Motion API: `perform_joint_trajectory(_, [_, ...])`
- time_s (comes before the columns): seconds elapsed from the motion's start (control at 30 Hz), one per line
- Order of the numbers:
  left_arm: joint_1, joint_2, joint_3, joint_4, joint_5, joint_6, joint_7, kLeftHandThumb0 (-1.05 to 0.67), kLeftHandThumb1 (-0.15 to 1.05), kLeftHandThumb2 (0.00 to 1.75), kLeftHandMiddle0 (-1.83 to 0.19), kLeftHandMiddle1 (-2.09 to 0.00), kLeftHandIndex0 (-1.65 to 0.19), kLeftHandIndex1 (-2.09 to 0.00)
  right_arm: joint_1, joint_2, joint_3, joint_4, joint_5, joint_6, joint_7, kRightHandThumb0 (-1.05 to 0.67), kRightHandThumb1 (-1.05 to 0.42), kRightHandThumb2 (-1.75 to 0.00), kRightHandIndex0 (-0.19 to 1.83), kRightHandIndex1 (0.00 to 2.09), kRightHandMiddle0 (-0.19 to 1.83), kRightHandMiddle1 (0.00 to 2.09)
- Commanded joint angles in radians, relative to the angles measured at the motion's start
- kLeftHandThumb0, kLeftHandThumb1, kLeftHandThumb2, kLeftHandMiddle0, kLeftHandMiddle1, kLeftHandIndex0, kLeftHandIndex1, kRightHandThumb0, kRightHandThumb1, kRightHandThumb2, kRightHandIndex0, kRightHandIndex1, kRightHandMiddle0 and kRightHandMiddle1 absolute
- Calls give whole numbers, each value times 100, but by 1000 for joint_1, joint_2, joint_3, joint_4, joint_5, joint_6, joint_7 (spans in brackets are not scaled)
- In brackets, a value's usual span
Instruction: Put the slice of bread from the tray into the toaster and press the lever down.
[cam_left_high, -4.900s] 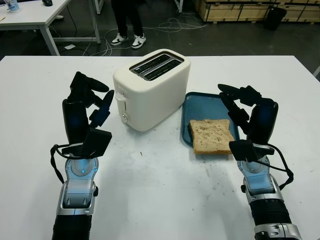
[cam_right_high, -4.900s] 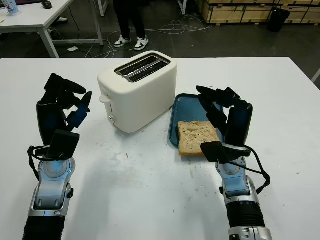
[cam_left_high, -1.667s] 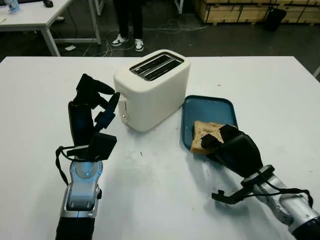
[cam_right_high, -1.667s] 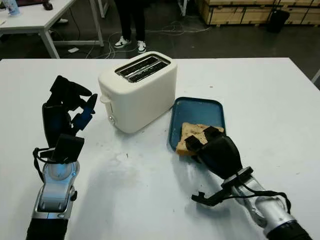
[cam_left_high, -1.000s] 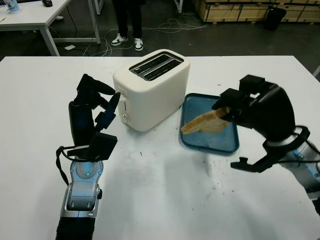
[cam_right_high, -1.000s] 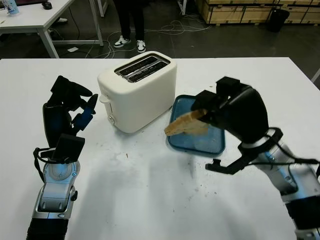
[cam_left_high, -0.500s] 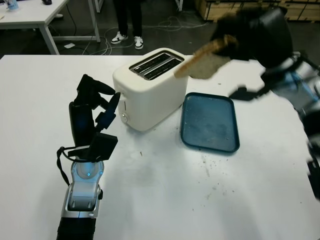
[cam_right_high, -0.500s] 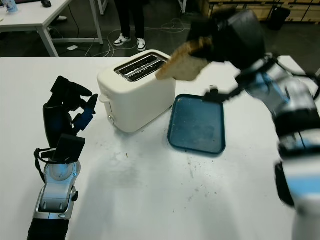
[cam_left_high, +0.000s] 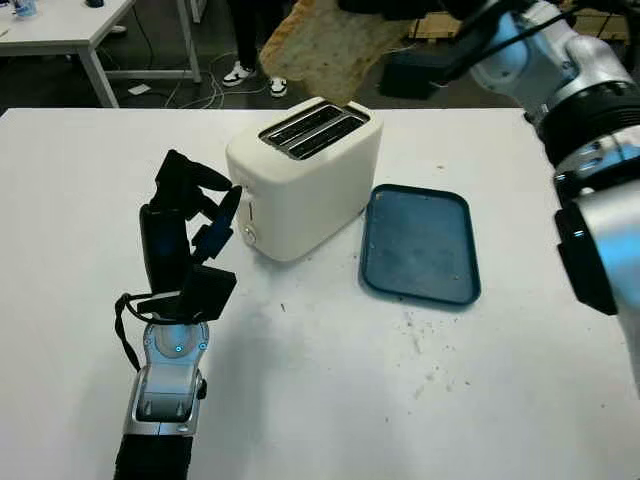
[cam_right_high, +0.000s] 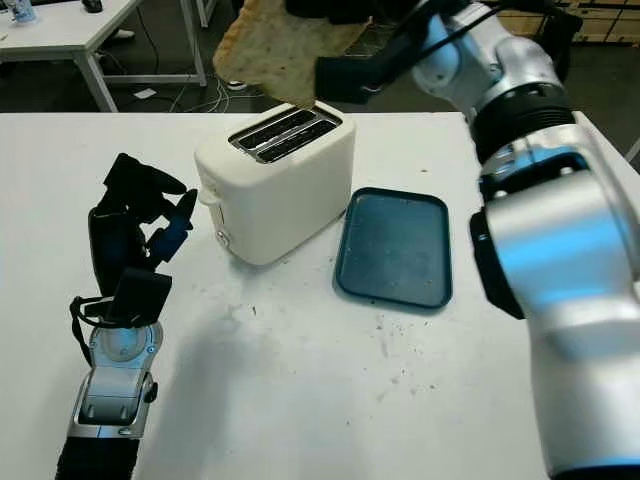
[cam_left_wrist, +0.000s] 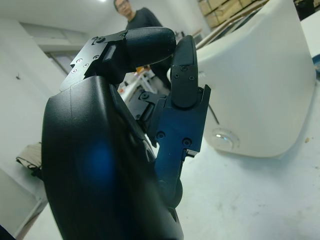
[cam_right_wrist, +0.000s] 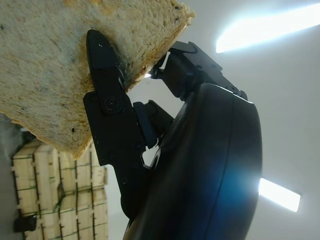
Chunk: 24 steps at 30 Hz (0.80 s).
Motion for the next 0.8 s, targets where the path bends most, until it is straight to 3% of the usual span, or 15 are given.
perform_joint_trajectory(0.0, [-18,2,-3,-2,-5,-7,-6,-33,92,23,-80,-175,-39,-175,-28,23,11,11,13,24,0,-52,-92,-36,119,175,90,172])
perform_joint_trajectory(0.23, [-15,0,-3,-13,2,4,-2,-35,92,22,-79,-175,-39,-175,-13,56,53,29,6,55,9,-55,-92,-38,121,175,93,175])
perform_joint_trajectory(0.57, [-13,0,-4,-13,4,-1,1,-34,92,22,-78,-175,-38,-175,44,41,131,47,-24,88,30,-55,-92,-41,109,175,82,175])
perform_joint_trajectory(0.77, [-12,-4,-4,-16,4,6,2,-35,92,21,-78,-175,-38,-175,52,23,149,49,-14,90,33,-53,-92,-37,115,175,83,175])
